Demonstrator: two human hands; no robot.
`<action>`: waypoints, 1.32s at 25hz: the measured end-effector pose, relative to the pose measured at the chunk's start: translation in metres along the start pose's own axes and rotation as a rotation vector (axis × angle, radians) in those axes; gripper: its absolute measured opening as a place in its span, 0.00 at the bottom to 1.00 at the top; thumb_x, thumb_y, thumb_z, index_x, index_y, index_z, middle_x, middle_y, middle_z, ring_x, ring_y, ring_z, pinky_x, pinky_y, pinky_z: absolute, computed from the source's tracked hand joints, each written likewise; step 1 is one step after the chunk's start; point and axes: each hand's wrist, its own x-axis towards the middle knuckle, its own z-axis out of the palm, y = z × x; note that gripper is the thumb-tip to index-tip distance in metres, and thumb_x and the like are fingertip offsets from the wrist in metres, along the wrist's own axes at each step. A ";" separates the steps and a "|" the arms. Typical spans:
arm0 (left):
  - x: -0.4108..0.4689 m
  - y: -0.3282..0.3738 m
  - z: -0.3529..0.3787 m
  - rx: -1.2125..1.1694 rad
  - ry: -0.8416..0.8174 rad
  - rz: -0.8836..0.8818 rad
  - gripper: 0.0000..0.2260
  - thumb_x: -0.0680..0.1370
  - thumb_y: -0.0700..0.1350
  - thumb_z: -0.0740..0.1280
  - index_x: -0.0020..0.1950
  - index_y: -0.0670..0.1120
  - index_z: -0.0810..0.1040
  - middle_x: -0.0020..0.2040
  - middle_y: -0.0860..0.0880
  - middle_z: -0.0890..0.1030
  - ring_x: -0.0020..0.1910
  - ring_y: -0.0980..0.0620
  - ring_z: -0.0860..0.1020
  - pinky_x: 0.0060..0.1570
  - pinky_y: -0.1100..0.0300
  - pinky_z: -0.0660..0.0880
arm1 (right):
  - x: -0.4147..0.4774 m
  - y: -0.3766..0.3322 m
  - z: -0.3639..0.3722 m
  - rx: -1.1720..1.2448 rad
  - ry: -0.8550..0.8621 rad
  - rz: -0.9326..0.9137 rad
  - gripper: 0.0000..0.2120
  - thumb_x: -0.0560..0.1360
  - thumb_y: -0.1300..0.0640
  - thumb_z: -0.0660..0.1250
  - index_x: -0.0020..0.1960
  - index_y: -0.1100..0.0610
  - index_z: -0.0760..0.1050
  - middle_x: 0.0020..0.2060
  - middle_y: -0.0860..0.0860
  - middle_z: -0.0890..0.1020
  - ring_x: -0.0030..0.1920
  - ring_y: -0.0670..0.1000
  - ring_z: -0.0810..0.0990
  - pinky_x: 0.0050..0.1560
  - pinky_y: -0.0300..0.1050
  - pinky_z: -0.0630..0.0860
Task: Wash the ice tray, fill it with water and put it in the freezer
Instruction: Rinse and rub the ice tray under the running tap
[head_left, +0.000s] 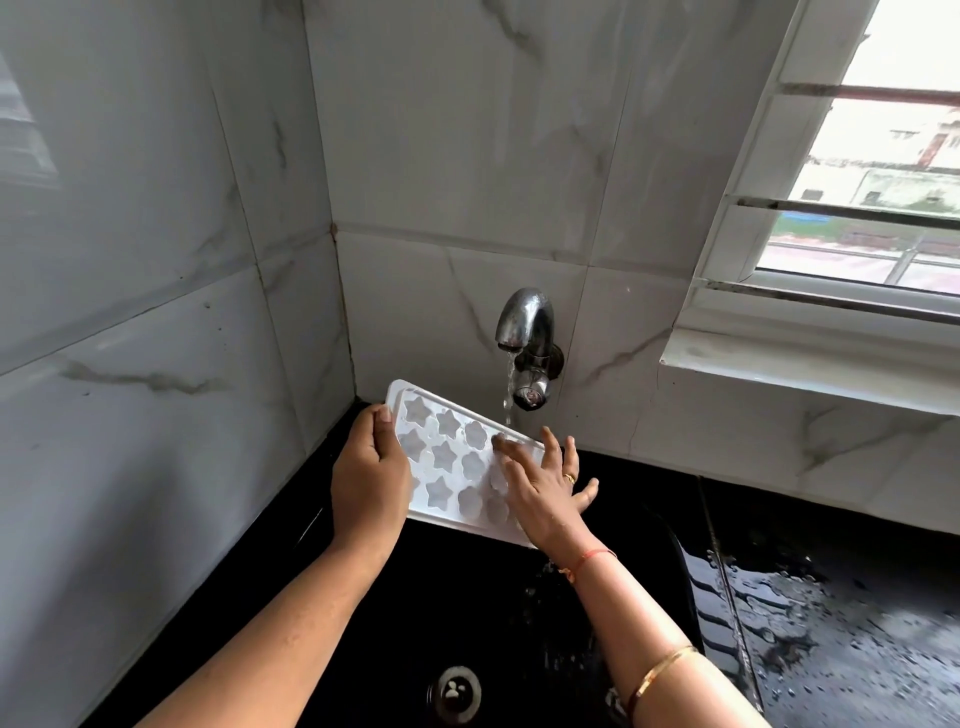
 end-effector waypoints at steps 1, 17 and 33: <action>0.000 -0.001 0.000 0.001 0.002 -0.003 0.15 0.81 0.47 0.53 0.58 0.43 0.75 0.46 0.53 0.74 0.45 0.53 0.70 0.43 0.65 0.61 | -0.002 0.000 0.002 0.013 0.002 0.007 0.17 0.80 0.50 0.51 0.64 0.36 0.68 0.76 0.49 0.46 0.75 0.50 0.33 0.67 0.67 0.32; -0.002 0.002 -0.001 0.010 0.004 0.022 0.15 0.81 0.47 0.53 0.58 0.41 0.74 0.45 0.52 0.74 0.45 0.52 0.70 0.40 0.66 0.60 | 0.001 -0.015 -0.004 0.048 0.016 0.021 0.16 0.80 0.48 0.51 0.61 0.40 0.72 0.77 0.48 0.46 0.74 0.49 0.33 0.67 0.66 0.31; -0.004 -0.003 -0.003 -0.002 0.019 0.006 0.14 0.81 0.47 0.53 0.55 0.41 0.75 0.42 0.50 0.75 0.42 0.49 0.71 0.38 0.64 0.60 | -0.005 -0.013 -0.002 0.058 0.000 0.049 0.14 0.80 0.49 0.51 0.59 0.42 0.73 0.77 0.49 0.47 0.75 0.50 0.33 0.67 0.66 0.32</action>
